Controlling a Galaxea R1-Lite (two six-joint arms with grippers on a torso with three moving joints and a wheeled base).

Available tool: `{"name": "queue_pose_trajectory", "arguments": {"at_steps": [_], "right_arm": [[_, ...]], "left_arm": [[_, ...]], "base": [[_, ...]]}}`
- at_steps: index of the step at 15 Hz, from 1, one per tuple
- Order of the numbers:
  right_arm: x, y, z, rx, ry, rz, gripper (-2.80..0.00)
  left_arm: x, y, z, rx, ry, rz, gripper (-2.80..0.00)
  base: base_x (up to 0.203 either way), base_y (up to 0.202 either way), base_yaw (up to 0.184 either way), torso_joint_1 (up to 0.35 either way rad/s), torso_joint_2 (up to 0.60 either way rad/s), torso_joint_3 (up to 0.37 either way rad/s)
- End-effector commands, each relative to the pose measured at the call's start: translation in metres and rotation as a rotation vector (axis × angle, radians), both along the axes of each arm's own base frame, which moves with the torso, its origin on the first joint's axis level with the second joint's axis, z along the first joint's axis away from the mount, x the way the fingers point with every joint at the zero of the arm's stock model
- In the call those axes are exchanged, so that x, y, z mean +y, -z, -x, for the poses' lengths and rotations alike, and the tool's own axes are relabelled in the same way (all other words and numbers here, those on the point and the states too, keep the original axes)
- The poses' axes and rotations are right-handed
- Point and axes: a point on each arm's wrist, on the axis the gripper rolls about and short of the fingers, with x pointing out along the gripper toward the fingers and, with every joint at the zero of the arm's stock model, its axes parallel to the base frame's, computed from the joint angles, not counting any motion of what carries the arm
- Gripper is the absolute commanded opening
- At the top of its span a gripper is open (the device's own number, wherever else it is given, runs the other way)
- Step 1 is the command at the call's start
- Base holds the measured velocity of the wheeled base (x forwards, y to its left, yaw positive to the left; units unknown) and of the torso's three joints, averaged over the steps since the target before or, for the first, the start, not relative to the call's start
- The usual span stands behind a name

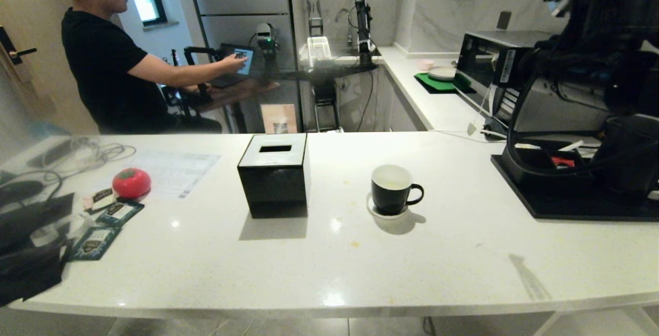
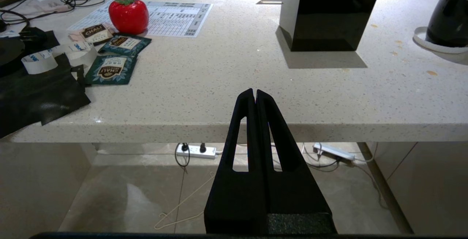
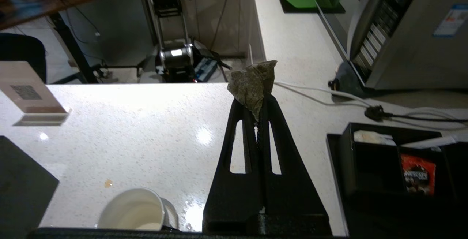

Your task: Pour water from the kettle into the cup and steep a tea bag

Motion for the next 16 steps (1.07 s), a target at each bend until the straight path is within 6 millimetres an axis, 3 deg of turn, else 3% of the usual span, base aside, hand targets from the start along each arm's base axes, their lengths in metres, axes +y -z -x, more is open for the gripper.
{"name": "queue_pose_trajectory", "arguments": {"at_steps": [1, 16], "right_arm": [[0.007, -0.002, 0.001, -0.016, -0.019, 0.000, -2.80], [0.047, -0.002, 0.017, -0.024, -0.160, 0.033, -2.80]], "left_arm": [[0.000, 0.000, 0.000, 0.000, 0.000, 0.000, -2.80], [0.000, -0.001, 0.000, -0.006, 0.015, -0.080, -2.80]], "base": [[0.000, 0.000, 0.000, 0.000, 0.00, 0.000], [0.000, 0.000, 0.000, 0.000, 0.00, 0.000]]}}
